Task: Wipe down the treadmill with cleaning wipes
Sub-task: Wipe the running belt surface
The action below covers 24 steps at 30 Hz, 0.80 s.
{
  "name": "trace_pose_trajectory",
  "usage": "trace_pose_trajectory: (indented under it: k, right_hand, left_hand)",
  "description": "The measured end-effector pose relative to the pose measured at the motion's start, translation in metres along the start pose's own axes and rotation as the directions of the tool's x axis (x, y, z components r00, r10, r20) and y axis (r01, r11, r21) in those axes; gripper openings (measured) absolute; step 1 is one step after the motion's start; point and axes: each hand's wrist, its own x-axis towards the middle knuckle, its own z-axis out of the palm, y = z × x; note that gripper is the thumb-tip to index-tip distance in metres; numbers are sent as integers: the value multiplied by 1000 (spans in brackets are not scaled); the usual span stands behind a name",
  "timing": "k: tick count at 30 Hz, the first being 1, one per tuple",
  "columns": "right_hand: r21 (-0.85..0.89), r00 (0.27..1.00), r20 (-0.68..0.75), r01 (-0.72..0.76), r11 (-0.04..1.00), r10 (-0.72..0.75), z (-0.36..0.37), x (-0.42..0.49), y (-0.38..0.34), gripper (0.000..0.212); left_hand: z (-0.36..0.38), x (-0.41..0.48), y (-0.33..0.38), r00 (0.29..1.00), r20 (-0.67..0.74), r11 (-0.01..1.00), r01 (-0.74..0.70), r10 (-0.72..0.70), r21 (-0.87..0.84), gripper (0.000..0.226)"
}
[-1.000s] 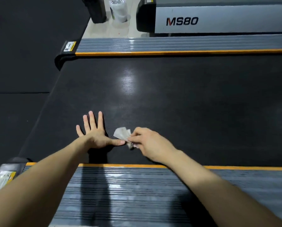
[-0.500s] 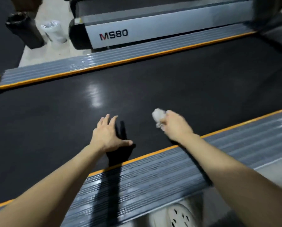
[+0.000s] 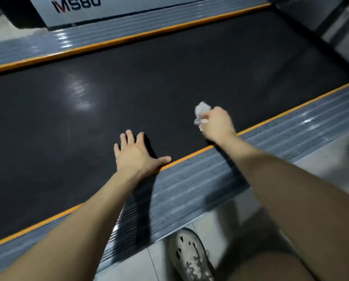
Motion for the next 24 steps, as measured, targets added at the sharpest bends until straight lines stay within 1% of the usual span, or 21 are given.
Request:
trace_pose_trajectory:
  k: [2, 3, 4, 5, 6, 8, 9, 11, 12, 14, 16, 17, 18, 19, 20, 21, 22, 23, 24]
  right_hand:
    - [11, 973, 121, 195, 981, -195, 15, -13, -21, 29]
    - [23, 938, 186, 294, 955, -293, 22, -21, -31, 29]
    - [46, 887, 241, 395, 917, -394, 29, -31, -41, 28]
    - [51, 841, 274, 472, 880, -467, 35, -39, -45, 28]
    - [53, 812, 285, 517, 854, -509, 39, -43, -44, 28]
    - [59, 794, 269, 551, 833, -544, 40, -37, -27, 26]
    - [64, 806, 254, 537, 841, -534, 37, -27, -13, 24]
    - [75, 884, 178, 426, 901, -433, 21, -1, 17, 23]
    - [52, 921, 100, 374, 926, -377, 11, 15, 33, 23]
    - [-20, 967, -39, 253, 967, -253, -7, 46, 58, 23]
    - [-16, 989, -101, 108, 994, -109, -18, 66, 67, 23]
    - [-9, 990, -126, 59, 998, -60, -16, 72, 65, 24]
    - [-8, 989, -140, 46, 999, -47, -14, 72, 58, 25]
    - [-7, 989, -116, 90, 996, -90, -8, 67, 48, 25]
    - [5, 976, -49, 212, 977, -211, -2, 56, 37, 23]
    - [35, 924, 42, 378, 925, -379, 3, 42, 27, 21]
    - [110, 846, 145, 501, 858, -513, 6, 26, 20, 20]
    - [171, 776, 249, 553, 816, -579, 3, 14, 18, 20]
    - [188, 727, 319, 580, 792, -608, -3, 10, 22, 19]
  left_hand:
    - [4, 3, 6, 1000, 11, 1000, 22, -23, 11, 143]
    - [7, 3, 7, 999, 9, 999, 31, -31, 12, 146]
    - [9, 2, 6, 999, -14, 999, 49, -49, 7, 148]
    - [10, 3, 6, 997, -45, 998, 67, -67, 13, 149]
    - [8, 6, 9, 996, -55, 997, 77, -75, 30, 149]
    - [3, 13, 16, 996, -2, 993, 93, -93, 66, 149]
    - [-1, 13, 22, 993, 41, 990, 111, -115, 86, 149]
    - [-7, 15, 34, 980, 92, 978, 165, -177, 125, 146]
    - [-11, 16, 39, 976, 100, 974, 180, -195, 140, 143]
    - [-15, 22, 46, 975, 106, 972, 179, -196, 154, 132]
    - [-14, 26, 51, 973, 98, 969, 190, -207, 160, 123]
    - [-13, 28, 52, 970, 105, 967, 202, -219, 157, 123]
    - [-11, 30, 50, 967, 116, 967, 207, -225, 149, 126]
    - [-9, 30, 48, 968, 128, 970, 199, -218, 142, 134]
    - [-7, 29, 45, 968, 144, 972, 184, -205, 145, 144]
    - [-7, 27, 43, 966, 162, 973, 177, -200, 150, 151]
    - [-7, 26, 44, 963, 168, 971, 185, -209, 148, 153]
    - [-7, 28, 48, 960, 159, 968, 213, -232, 131, 151]
    - [-8, 30, 56, 952, 144, 961, 257, -270, 101, 148]
